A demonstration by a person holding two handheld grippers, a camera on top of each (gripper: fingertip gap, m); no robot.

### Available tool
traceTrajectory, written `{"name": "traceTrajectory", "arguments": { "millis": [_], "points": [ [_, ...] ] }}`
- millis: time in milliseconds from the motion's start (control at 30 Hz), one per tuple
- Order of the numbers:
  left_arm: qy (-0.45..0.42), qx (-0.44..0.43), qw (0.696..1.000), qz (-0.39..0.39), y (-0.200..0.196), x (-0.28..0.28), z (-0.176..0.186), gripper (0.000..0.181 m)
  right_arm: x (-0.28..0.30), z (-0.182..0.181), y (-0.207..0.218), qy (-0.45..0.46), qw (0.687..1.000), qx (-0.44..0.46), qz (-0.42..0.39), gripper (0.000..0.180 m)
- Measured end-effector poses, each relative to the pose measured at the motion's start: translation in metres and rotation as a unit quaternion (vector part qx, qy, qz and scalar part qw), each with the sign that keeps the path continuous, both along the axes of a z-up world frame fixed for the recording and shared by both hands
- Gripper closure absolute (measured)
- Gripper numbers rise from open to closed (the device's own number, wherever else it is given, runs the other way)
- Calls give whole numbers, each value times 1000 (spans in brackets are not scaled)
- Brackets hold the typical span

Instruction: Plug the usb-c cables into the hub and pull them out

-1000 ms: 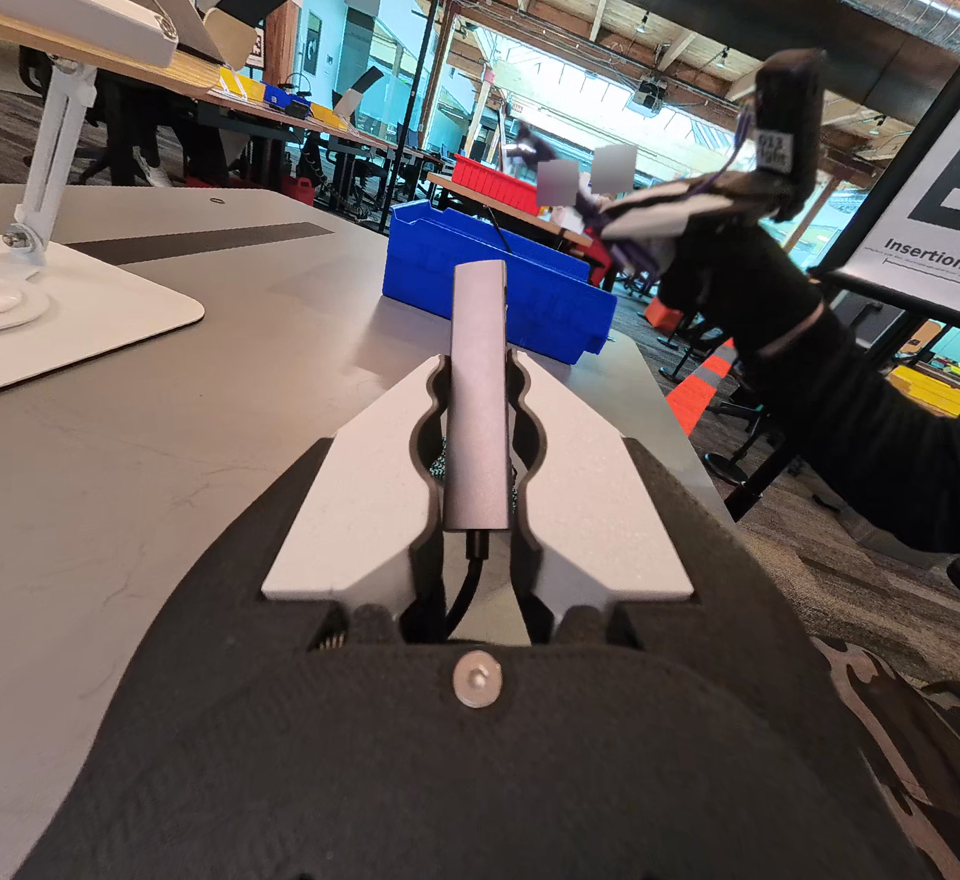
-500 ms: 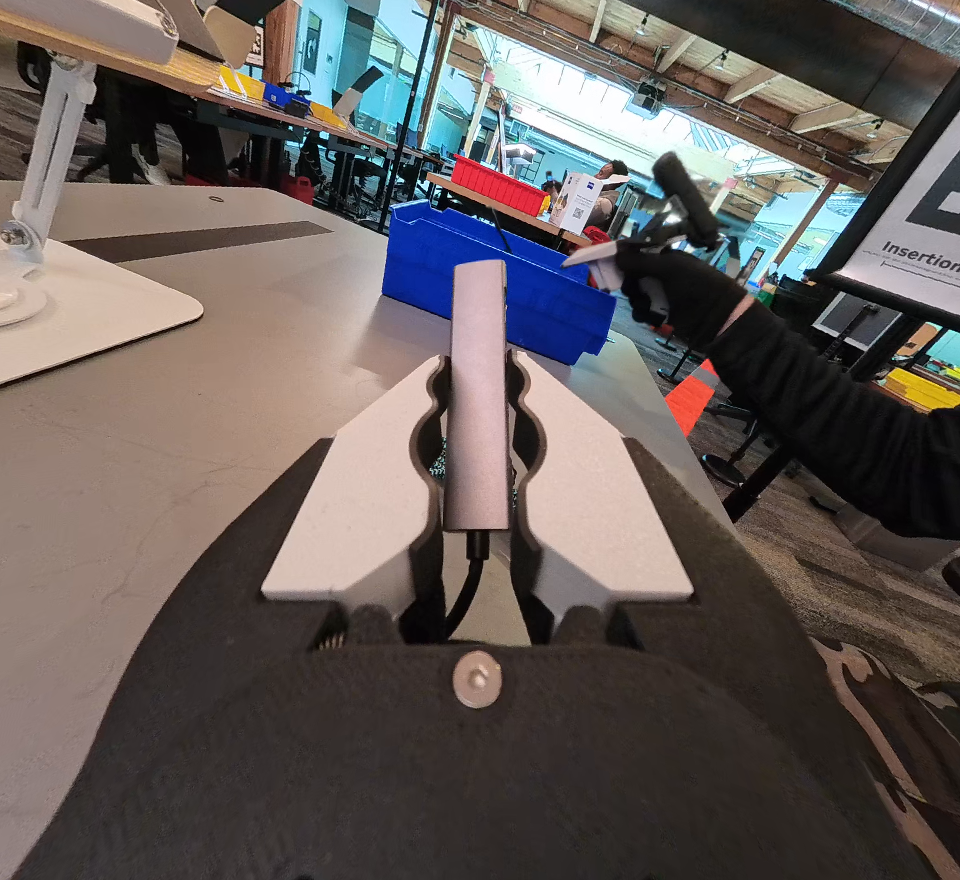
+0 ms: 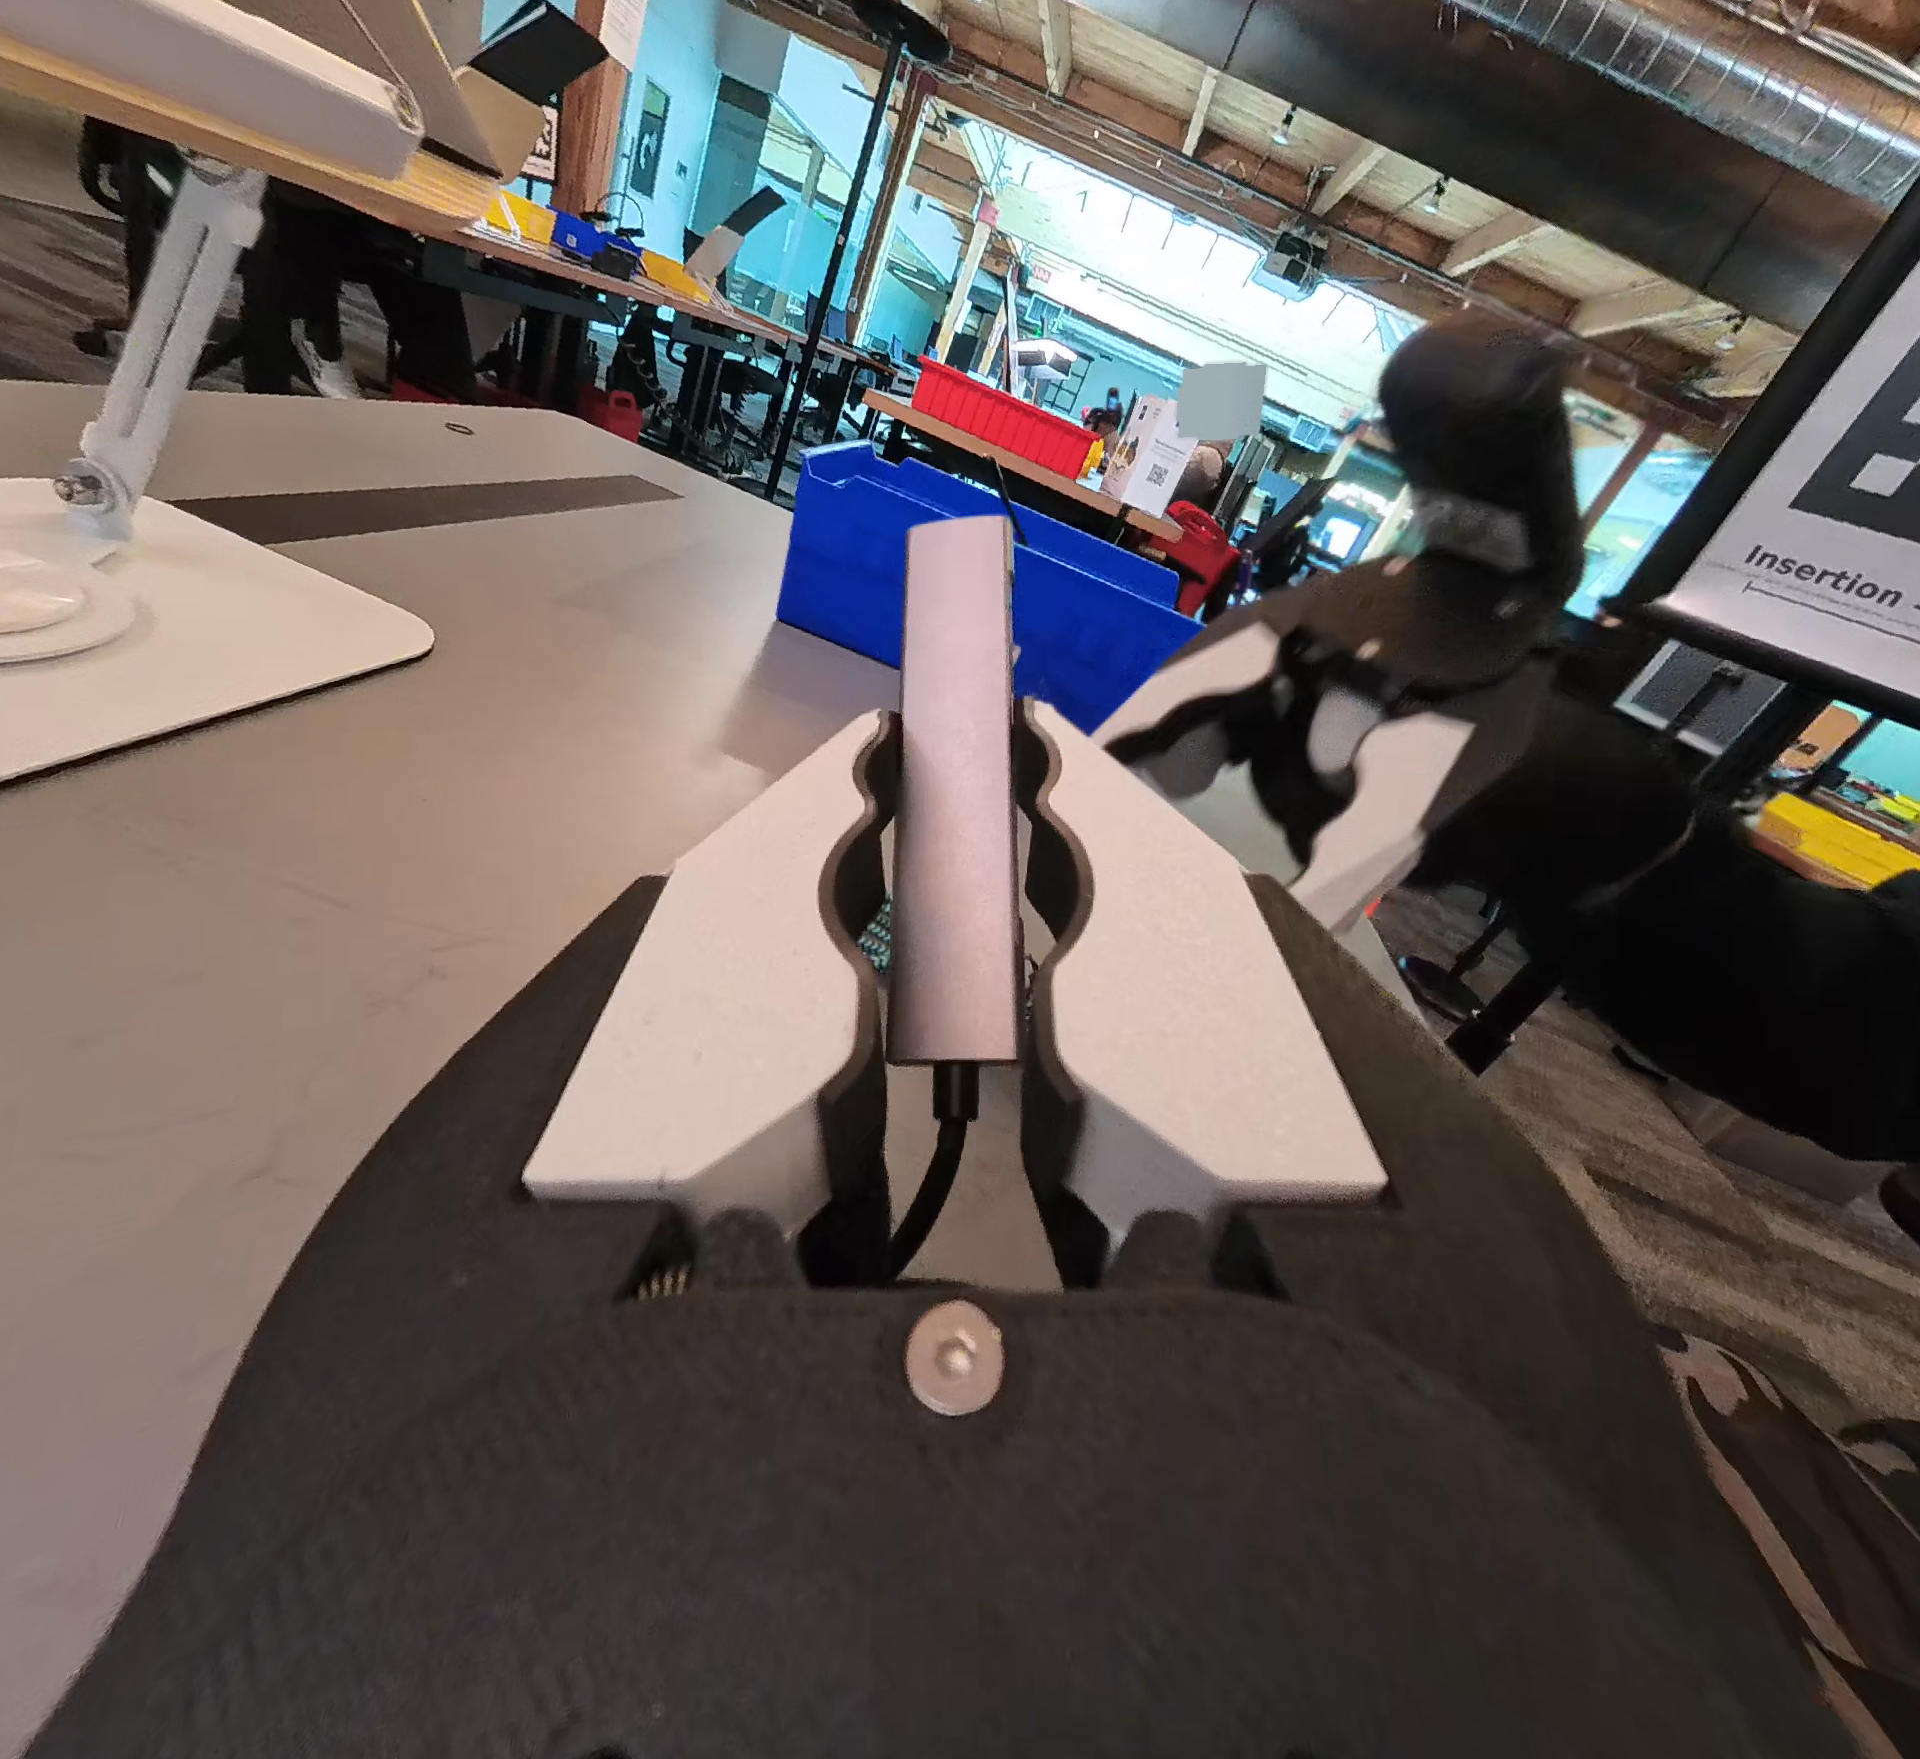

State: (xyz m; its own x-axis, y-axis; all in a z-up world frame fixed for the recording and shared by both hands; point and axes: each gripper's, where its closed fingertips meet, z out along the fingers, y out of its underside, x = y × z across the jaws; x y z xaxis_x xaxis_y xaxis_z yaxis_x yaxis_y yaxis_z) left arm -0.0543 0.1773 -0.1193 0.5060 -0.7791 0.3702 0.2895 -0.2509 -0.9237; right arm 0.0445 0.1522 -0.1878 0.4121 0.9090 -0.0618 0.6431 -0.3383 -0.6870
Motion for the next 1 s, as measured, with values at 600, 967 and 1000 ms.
{"name": "traceTrajectory", "arguments": {
  "millis": [600, 967, 1000],
  "points": [
    [-12, -4, 1000, 3, 3, -5, 2, 161, 43, 56, 55, 65, 993, 84, -57, 169],
    [-8, -3, 1000, 2, 2, -3, 1, 161, 311, 112, 160, 118, 893, 154, -405, 162],
    [-7, -3, 1000, 1, 2, -3, 1, 161, 315, 102, 161, 115, 892, 142, -414, 146]
  ]
}}
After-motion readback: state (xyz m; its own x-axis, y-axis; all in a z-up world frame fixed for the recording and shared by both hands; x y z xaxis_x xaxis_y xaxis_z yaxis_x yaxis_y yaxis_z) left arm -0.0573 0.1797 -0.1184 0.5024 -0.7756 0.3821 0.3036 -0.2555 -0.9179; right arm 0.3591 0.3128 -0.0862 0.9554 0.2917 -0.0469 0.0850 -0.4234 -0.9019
